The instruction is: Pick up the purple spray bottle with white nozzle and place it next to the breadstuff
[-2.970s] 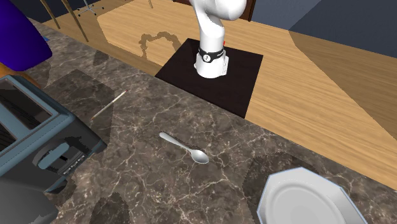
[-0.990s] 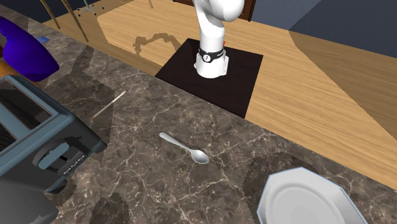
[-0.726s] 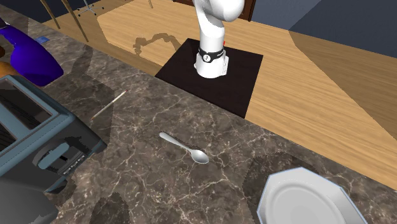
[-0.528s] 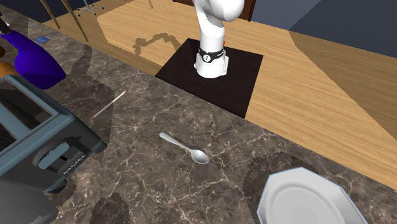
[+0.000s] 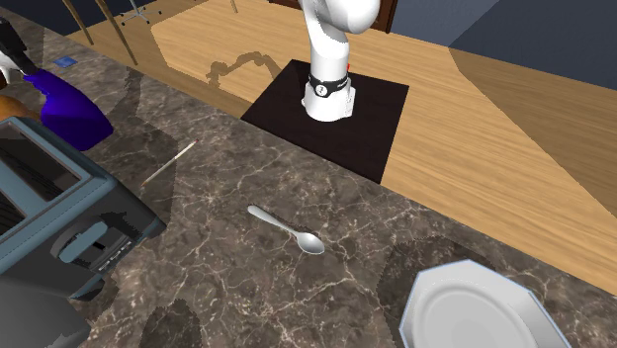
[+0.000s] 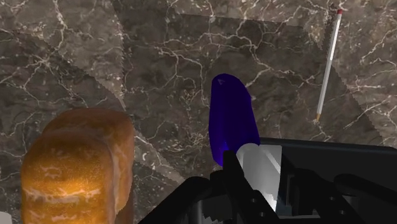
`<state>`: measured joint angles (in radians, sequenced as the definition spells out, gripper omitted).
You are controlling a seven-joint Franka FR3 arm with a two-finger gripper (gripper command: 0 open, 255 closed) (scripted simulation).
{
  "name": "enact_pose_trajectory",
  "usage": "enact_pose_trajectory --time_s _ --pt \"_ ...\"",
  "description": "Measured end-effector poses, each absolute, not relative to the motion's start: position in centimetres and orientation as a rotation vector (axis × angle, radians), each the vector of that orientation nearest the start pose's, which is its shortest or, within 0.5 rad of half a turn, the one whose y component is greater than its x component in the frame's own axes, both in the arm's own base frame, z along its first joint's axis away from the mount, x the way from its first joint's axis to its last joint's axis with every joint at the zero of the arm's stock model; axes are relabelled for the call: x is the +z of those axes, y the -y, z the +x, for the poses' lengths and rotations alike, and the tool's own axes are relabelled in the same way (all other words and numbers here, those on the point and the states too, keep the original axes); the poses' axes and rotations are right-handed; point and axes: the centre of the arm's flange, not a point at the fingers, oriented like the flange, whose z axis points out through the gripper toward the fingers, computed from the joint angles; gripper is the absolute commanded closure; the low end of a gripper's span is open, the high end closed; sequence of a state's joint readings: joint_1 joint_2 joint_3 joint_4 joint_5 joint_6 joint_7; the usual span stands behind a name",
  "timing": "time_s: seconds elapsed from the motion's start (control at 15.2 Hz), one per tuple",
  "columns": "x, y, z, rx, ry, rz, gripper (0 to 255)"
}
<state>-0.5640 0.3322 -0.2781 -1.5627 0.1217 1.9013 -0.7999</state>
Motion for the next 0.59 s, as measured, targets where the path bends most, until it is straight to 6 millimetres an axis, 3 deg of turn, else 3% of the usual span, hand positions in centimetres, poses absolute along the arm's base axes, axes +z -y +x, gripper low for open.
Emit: enact_pose_trajectory --time_s 0.33,0.59 --pt "43.5 47.1 46.0 -0.051 -0.102 -3.136 255" --pt "43.1 47.1 46.0 -0.051 -0.102 -3.136 255"
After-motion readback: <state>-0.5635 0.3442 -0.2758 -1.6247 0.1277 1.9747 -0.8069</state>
